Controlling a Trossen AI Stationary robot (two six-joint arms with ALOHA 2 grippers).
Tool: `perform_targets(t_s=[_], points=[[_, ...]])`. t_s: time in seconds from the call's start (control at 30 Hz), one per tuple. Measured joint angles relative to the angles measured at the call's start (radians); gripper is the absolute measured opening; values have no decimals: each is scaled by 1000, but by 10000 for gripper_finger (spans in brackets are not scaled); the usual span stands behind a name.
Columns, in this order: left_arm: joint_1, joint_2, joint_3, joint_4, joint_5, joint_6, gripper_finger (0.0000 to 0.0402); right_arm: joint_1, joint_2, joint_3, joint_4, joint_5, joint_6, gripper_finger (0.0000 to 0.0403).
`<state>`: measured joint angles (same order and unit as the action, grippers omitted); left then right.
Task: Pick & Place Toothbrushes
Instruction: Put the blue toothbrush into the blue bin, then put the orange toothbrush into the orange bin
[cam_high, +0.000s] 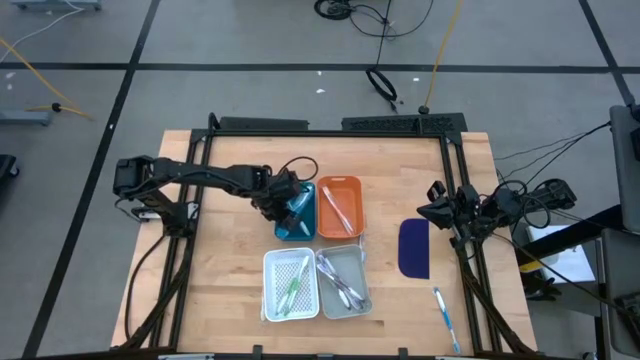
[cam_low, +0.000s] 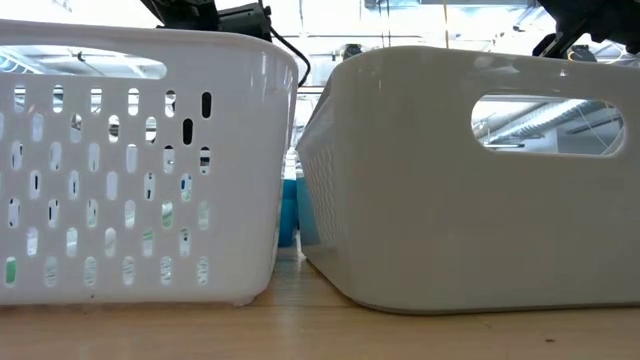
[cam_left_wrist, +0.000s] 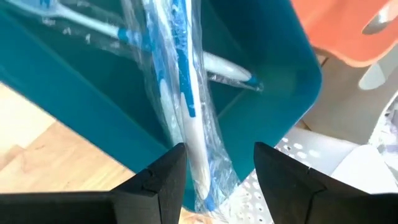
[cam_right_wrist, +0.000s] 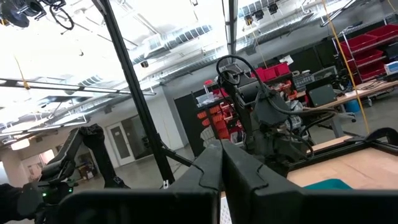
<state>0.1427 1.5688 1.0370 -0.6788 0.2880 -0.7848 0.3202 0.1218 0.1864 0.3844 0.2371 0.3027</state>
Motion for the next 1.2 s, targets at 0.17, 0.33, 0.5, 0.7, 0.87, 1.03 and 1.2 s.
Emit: perform_targets(t_s=[0.17, 0.33, 0.5, 0.7, 0.87, 1.03, 1.2], points=[[-3, 0, 0, 49, 16, 6, 189, 0, 0, 0, 0, 1, 0, 0], [-3, 0, 0, 62, 30, 5, 189, 0, 0, 0, 0, 1, 0, 0], [0, -10, 0, 15, 28, 5, 189, 0, 0, 0, 0, 1, 0, 0], [16, -44, -1, -35, 25, -1, 188, 0, 0, 0, 0, 1, 0, 0], [20, -114, 0, -48, 17, -27, 188, 0, 0, 0, 1, 1, 0, 0], [13, -212, 0, -55, -28, -98, 182, 0, 0, 0, 0, 1, 0, 0], [-26, -296, 1, -54, -84, -167, 159, 0, 0, 0, 0, 0, 0, 0]])
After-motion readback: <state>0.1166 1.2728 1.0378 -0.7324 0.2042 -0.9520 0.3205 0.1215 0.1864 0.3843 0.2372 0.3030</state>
